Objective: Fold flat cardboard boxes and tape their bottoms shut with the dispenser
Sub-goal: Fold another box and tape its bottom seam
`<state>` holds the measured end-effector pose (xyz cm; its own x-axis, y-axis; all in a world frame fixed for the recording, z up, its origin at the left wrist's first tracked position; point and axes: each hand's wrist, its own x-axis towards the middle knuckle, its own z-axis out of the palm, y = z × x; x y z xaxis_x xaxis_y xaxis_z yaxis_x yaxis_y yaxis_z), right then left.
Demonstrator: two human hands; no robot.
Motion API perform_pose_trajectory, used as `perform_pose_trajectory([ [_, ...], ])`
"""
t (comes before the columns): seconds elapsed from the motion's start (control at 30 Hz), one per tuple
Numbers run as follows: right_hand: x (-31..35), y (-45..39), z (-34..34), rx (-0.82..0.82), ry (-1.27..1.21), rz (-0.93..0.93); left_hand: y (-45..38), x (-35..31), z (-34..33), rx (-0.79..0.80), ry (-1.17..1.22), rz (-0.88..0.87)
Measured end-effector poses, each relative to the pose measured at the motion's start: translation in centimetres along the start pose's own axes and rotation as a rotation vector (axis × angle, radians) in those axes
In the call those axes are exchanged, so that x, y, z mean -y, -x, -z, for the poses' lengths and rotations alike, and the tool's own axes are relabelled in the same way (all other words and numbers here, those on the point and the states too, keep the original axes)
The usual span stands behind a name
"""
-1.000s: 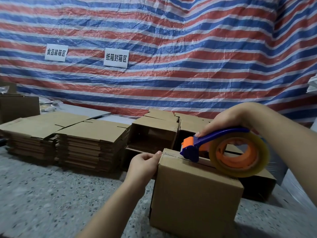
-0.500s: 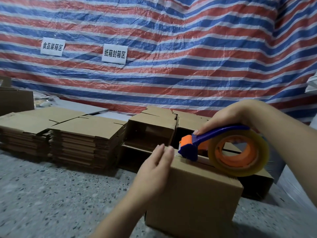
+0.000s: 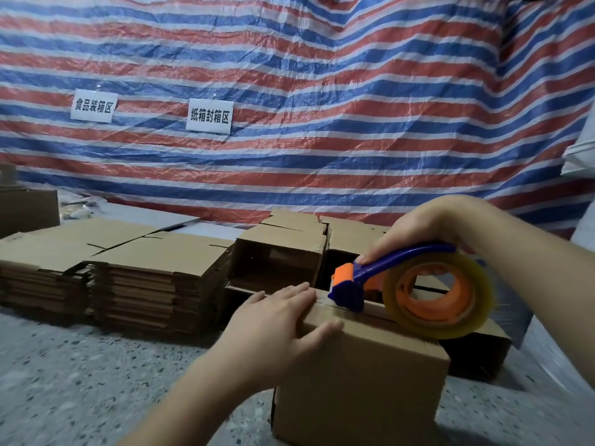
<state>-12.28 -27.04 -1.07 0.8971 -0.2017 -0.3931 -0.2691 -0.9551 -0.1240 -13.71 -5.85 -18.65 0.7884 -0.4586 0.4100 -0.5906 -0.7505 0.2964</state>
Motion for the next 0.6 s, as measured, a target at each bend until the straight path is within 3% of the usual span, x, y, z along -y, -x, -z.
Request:
perform_pose_trajectory([
  [0.13, -0.4, 0.1, 0.8, 0.03, 0.038, -0.032, -0.2, 0.3, 0.4, 0.026, -0.143, -0.053],
  [0.4, -6.5, 0.7, 1.9, 0.042, 0.04, -0.142, -0.1, 0.5, 0.9, 0.024, -0.184, -0.08],
  [0.6, -7.8, -0.3, -0.1, 0.11, 0.029, -0.15, -0.9, -2.7, 1.6, 0.082, -0.473, -0.117],
])
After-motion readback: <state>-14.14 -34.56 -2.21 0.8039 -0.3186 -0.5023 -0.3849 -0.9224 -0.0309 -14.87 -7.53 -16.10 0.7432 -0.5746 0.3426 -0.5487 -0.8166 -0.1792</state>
